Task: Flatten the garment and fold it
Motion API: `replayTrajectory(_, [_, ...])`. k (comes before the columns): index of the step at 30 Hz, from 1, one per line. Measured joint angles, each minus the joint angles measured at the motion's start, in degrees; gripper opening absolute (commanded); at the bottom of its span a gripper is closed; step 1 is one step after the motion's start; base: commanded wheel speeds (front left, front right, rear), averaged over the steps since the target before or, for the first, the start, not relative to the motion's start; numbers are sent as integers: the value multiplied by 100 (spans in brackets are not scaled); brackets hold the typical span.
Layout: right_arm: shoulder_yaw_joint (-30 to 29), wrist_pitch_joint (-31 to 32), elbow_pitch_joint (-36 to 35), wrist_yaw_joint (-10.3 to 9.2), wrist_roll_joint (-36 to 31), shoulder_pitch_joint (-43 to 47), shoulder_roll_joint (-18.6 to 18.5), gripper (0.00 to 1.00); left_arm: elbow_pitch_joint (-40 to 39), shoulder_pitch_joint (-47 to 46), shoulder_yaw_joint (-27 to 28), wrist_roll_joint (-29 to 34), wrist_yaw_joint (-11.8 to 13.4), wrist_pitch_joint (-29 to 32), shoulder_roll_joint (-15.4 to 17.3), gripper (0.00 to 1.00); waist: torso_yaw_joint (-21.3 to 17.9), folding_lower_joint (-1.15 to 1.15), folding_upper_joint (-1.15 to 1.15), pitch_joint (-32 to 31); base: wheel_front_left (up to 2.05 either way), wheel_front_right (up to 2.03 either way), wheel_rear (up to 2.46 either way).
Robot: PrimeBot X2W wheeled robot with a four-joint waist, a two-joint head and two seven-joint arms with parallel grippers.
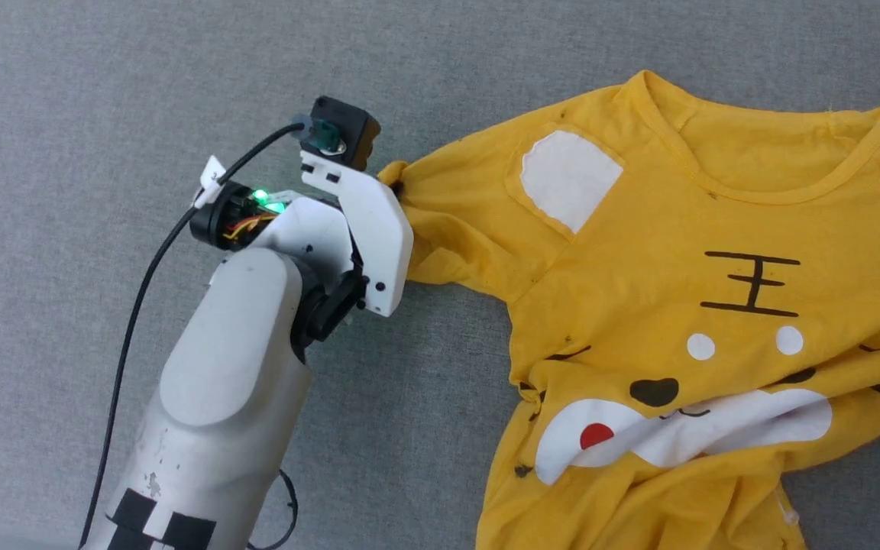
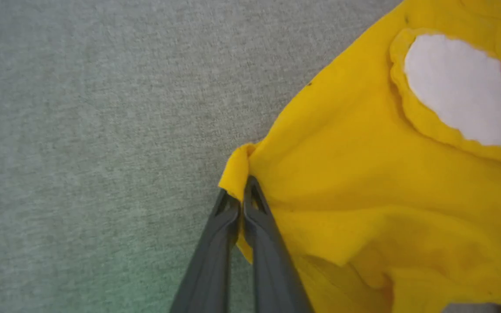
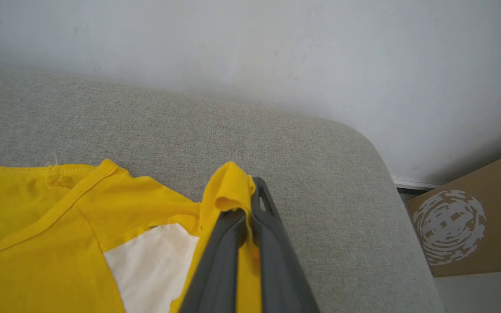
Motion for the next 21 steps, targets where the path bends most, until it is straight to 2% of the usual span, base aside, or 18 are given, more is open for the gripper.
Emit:
replayTrajectory(4, [38, -47, -11, 0, 2, -3, -4, 0, -94, 71, 49, -75, 10, -77, 20, 0, -16, 1, 0, -7, 0, 0, 0])
replayTrajectory(9, [169, -241, -129, 0, 47, -64, -1, 0, -297, 227, 346, -142, 229, -773, 23, 0, -51, 2, 0, -78, 0, 0, 0])
replayTrajectory(12, [370, -281, -274, 0, 149, -229, -11, 0, -645, 130, 605, -140, 280, -1259, 183, 0, -93, 1, 0, -150, 0, 0, 0])
replayTrajectory(16, [845, -254, -446, 1, 286, -676, -189, 0, -1184, -323, 928, 45, 391, -1682, 617, 0, -203, 1, 0, -255, 0, 0, 0])
replayTrajectory(21, [1491, -110, -446, 1, 301, -1686, -686, 0, -1595, -1033, 1165, 348, 382, -1707, 1252, 0, -373, 1, 0, -429, 0, 0, 0])
